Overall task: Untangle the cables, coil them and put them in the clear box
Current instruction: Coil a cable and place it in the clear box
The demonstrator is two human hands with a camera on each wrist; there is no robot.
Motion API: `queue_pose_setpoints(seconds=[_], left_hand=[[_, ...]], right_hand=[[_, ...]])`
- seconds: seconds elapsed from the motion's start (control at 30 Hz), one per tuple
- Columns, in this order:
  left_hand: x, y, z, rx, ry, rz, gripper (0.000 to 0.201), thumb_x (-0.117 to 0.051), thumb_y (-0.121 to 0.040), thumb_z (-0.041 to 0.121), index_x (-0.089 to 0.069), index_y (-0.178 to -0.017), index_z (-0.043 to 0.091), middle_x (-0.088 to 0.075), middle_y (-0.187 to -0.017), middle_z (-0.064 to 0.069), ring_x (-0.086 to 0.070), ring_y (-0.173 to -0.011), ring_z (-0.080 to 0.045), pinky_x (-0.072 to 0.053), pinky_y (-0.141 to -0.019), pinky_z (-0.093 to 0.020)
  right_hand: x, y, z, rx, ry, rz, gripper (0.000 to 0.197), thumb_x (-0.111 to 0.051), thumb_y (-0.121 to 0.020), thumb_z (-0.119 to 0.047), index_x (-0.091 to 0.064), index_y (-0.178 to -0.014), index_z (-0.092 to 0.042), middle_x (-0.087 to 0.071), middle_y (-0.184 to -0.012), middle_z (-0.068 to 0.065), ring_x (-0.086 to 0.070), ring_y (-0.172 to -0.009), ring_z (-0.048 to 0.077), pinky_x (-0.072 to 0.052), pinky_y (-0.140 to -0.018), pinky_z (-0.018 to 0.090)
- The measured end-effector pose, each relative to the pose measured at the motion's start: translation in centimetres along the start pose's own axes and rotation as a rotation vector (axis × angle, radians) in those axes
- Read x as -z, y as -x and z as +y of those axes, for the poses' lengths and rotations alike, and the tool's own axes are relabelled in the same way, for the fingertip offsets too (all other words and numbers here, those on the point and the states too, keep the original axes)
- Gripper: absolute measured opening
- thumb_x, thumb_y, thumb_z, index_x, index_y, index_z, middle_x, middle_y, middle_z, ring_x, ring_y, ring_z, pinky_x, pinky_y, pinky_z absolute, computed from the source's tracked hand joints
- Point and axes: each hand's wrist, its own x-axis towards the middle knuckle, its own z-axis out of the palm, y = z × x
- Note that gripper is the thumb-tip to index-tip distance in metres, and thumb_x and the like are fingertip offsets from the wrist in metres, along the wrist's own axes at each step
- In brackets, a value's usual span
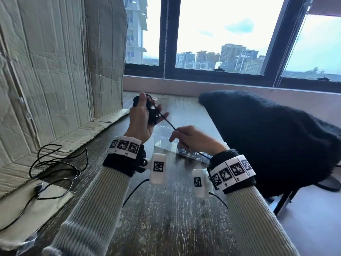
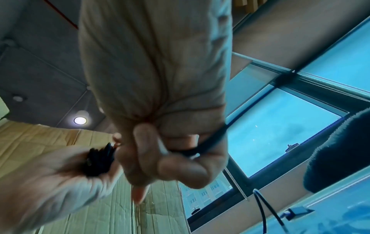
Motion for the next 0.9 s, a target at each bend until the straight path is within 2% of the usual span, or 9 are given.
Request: queue_pose_setpoints(seconds=[0.07,0.17,0.3,0.37,0.5,0.57,0.7,0.8,0.9], left_hand=[[0.6,-0.3,0.4,-0.086,-0.135,0.097,0.028,-0.039,-0.101,0.038,-0.047,-0.086,0.015,-0.053,-0.072,0.004,-0.046,-0.046,-0.004,-0.043,-0.045,-0.021],[1.6,-1.1,0.5,-0.169,-0.504,0.085,0.032,-0.044,-0.099,0.038,-0.048,-0.102,0.007,-0.06,-0.075,0.002,-0.041,-0.039,-0.004,-0.035,-0.036,-0.019],[1.5,-0.6,-0.7,-0.27,-1.2,-0.193,0.044,-0.04,-0.099,0.043,-0.065,-0.094,0.007,-0.067,-0.069,0.009,-0.047,-0.039,-0.001,-0.04,-0.043,-0.022],[0.6,0.4,-1.3,-0.268,-1.45,-0.327,0.055,-0.03,-0.1,0.049,-0.069,-0.078,0.018,-0.064,-0.055,0.014,-0.052,-0.044,0.005,-0.044,-0.054,-0.023],[-0.3,2.0,-2.5,0.078,-1.082,-0.481,0.083,-0.01,-0.094,0.062,-0.07,-0.076,0.007,-0.063,-0.053,0.003,-0.044,-0.037,-0.007,-0.033,-0.037,-0.017],[-0.4,2.2,-2.4,0.125,-1.043,-0.574,0.072,-0.032,-0.091,0.062,-0.068,-0.085,0.001,-0.059,-0.055,0.001,-0.042,-0.038,-0.008,-0.031,-0.037,-0.017],[-0.6,2.3,-2.4,0.058,-1.109,-0.623,0.027,-0.072,-0.084,0.022,-0.064,-0.087,-0.004,-0.052,-0.046,0.011,-0.045,-0.04,-0.003,-0.037,-0.04,-0.016],[-0.4,2.1,-2.7,0.093,-0.817,-0.495,0.014,-0.065,-0.088,0.014,-0.059,-0.083,0.002,-0.059,-0.06,0.004,-0.056,-0.055,-0.01,-0.054,-0.057,-0.023],[-0.5,1.6,-2.3,0.148,-0.517,-0.375,0.009,-0.056,-0.093,0.014,-0.063,-0.088,0.012,-0.07,-0.092,0.0,-0.067,-0.098,-0.016,-0.057,-0.085,-0.041]], right_hand=[[0.9,1.1,-0.7,-0.009,0.055,-0.055,0.029,-0.05,-0.098,-0.025,-0.07,-0.097,-0.004,-0.047,-0.06,-0.001,-0.039,-0.05,0.011,-0.033,-0.043,0.017],[2.9,2.3,-1.3,0.023,0.097,0.02,0.023,-0.053,-0.096,-0.022,-0.074,-0.095,-0.012,-0.053,-0.064,-0.006,-0.04,-0.05,0.008,-0.033,-0.043,0.015],[3.8,2.6,-1.4,0.197,0.126,0.122,0.019,-0.059,-0.092,-0.022,-0.076,-0.087,-0.017,-0.072,-0.084,0.01,-0.052,-0.064,0.039,-0.047,-0.06,0.039],[3.6,2.1,-1.2,0.254,0.124,0.199,0.017,-0.063,-0.09,-0.022,-0.077,-0.082,-0.018,-0.073,-0.08,0.01,-0.055,-0.062,0.036,-0.049,-0.065,0.042],[3.5,0.6,0.0,0.307,0.04,0.426,0.008,-0.073,-0.082,-0.023,-0.078,-0.078,-0.019,-0.07,-0.067,-0.012,-0.063,-0.065,0.013,-0.051,-0.071,0.034],[3.6,0.4,0.6,0.274,-0.064,0.547,0.005,-0.08,-0.076,-0.023,-0.077,-0.073,-0.019,-0.065,-0.056,-0.016,-0.057,-0.057,0.001,-0.049,-0.068,0.025],[3.8,0.8,1.0,0.233,-0.249,0.584,0.014,-0.083,-0.071,-0.025,-0.076,-0.07,-0.013,-0.062,-0.053,-0.005,-0.052,-0.05,0.002,-0.042,-0.056,0.011],[3.8,0.8,1.2,0.184,-0.322,0.513,0.008,-0.069,-0.086,-0.023,-0.076,-0.085,-0.019,-0.06,-0.06,-0.007,-0.042,-0.046,0.002,-0.034,-0.047,0.014],[3.9,0.5,1.9,0.12,-0.411,0.479,0.017,-0.055,-0.094,-0.012,-0.072,-0.091,-0.016,-0.063,-0.069,-0.003,-0.036,-0.046,0.01,-0.031,-0.048,0.024]])
